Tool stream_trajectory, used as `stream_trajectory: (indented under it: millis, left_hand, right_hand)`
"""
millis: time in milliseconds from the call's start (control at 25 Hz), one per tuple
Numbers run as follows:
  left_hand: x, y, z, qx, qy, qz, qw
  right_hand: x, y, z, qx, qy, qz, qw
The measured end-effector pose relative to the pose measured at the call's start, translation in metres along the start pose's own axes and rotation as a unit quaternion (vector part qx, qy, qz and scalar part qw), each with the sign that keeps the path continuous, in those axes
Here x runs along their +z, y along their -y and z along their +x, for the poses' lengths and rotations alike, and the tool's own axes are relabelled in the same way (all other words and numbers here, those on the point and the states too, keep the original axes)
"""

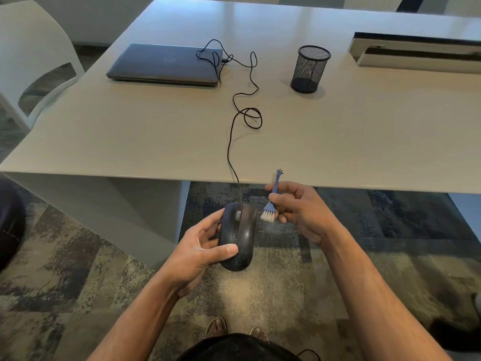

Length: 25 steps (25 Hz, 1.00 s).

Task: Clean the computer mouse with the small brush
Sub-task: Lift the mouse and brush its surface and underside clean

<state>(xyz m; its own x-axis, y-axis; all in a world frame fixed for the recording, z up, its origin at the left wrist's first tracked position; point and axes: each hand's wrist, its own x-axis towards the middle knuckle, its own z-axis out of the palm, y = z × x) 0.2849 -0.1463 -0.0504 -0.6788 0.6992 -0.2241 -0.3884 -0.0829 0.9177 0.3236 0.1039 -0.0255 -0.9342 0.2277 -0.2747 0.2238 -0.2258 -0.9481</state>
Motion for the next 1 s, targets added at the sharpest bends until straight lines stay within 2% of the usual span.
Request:
stream_trajectory:
  millis: [240,440,760,1000]
  left_hand:
    - [0.003,0.000,-0.002,-0.009,0.024,0.006,1.000]
    - [0.004,-0.001,-0.004,-0.014,0.037,-0.003,0.999]
    - [0.001,0.000,-0.010,-0.015,0.036,-0.041,0.998]
    - [0.001,-0.001,-0.010,-0.022,0.050,-0.059,0.997]
  right_hand:
    - [0.016,0.008,0.005,-0.041,-0.057,0.045,0.997]
    - [0.031,0.007,0.004,-0.032,-0.034,0.023,0.999]
    - [0.015,0.003,-0.011,0.013,0.012,0.020,1.000]
    - [0.021,0.005,-0.009,-0.024,-0.055,0.060,0.996]
